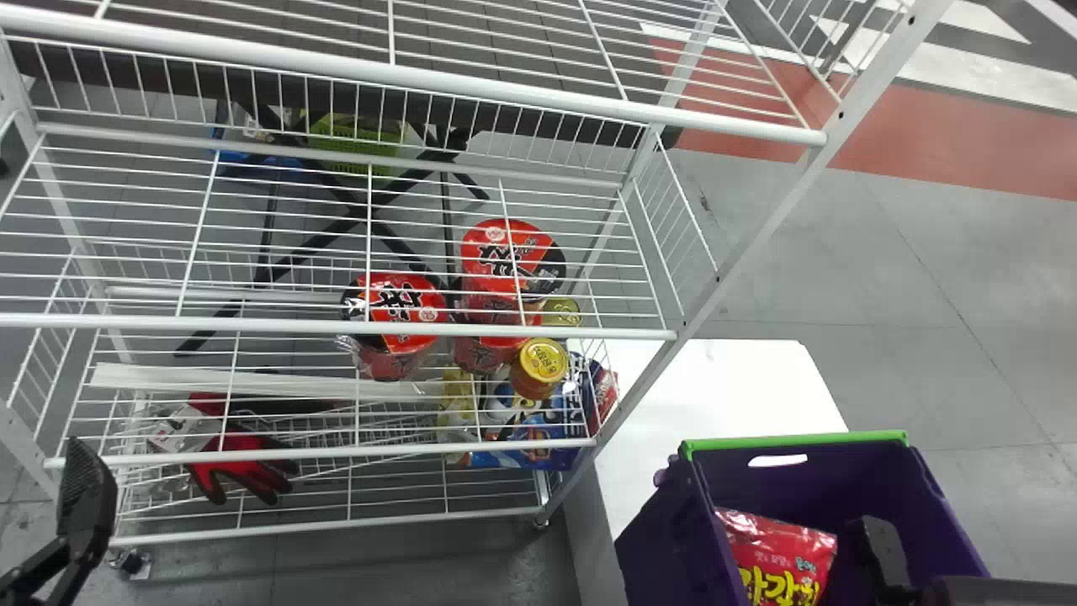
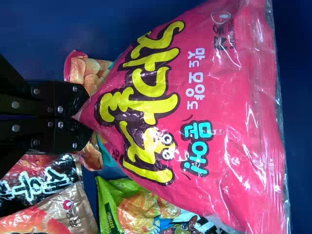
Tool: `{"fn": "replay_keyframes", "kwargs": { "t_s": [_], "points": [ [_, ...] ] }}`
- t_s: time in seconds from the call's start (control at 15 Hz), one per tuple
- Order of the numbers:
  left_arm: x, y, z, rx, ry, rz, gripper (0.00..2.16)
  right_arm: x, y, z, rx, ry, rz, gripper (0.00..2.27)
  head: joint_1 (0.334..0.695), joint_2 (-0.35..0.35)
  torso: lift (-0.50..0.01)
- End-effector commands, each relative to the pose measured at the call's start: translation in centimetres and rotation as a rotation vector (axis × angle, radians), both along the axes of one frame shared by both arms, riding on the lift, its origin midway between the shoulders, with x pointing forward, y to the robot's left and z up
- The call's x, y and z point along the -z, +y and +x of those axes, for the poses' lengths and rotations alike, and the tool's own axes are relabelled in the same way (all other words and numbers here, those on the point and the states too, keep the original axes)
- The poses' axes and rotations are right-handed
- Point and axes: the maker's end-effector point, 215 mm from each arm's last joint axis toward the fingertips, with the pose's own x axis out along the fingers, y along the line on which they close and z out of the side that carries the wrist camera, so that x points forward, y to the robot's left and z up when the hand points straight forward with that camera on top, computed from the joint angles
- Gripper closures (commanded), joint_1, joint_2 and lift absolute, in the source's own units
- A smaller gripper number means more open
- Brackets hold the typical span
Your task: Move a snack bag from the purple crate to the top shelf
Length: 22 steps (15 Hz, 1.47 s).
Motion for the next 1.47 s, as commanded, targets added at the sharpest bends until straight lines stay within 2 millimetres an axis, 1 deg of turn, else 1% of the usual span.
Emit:
{"fn": "replay_keyframes", "kwargs": {
  "t_s": [0.0, 0.27, 0.67, 0.93, 1.4],
  "points": [
    [0.1, 0.0, 0.0, -0.004, 0.003, -0.003, 0.12, -0.1, 0.2, 0.1, -0.005, -0.002, 0.003, 1.69, 0.695, -0.350, -0.327],
    [0.4, 0.0, -0.1, -0.006, 0.007, -0.004, 0.12, -0.2, 0.1, 0.2, -0.013, -0.004, 0.002, 1.69, 0.695, -0.350, -0.311],
    [0.8, 0.0, 0.3, -0.008, 0.012, -0.004, 0.12, -0.1, -0.1, 0.4, -0.020, -0.009, -0.007, 1.69, 0.695, -0.350, -0.287],
    [1.2, 0.0, 0.8, -0.005, 0.021, -0.004, 0.12, 0.1, -0.2, 0.1, -0.016, -0.009, -0.007, 1.69, 0.695, -0.350, -0.271],
    [1.1, 0.0, 0.9, -0.002, 0.020, -0.002, 0.12, 0.4, 0.2, -0.2, -0.021, 0.001, -0.002, 1.69, 0.695, -0.350, -0.243]
  ]
}}
